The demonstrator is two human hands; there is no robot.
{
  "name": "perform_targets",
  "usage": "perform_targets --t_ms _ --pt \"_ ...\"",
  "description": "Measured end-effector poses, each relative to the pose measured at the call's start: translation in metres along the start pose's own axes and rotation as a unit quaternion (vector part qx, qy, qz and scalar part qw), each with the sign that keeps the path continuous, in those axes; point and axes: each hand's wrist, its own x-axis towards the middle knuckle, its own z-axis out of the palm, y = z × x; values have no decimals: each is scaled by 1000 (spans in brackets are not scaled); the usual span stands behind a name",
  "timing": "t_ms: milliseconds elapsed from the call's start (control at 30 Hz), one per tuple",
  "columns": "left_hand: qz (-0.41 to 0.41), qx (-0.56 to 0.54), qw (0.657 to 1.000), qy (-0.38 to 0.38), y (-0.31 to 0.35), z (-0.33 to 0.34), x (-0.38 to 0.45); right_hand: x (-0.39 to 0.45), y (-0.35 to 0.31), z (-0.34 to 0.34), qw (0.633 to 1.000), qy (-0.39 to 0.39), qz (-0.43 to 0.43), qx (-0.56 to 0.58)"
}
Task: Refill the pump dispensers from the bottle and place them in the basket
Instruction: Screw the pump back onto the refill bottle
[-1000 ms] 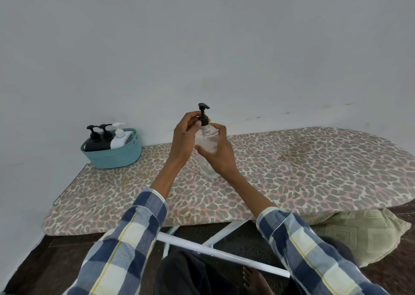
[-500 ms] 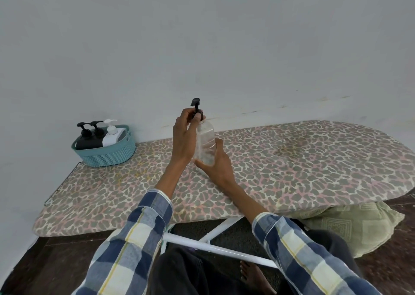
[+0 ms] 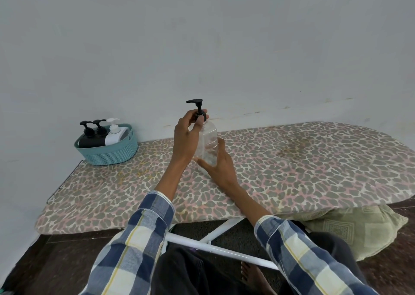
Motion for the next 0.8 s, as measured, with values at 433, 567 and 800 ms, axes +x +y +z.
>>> perform_targets --t_ms 433,567,800 --pt "-12 -11 1000 24 -3 1 4 4 7 5 1000 1 -13 11" --pt "-26 -47 998 13 -3 -1 1 5 7 5 1000 1 -12 21" --pt "-22 -16 999 43 -3 3 2 5 8 5 999 1 -13 35"
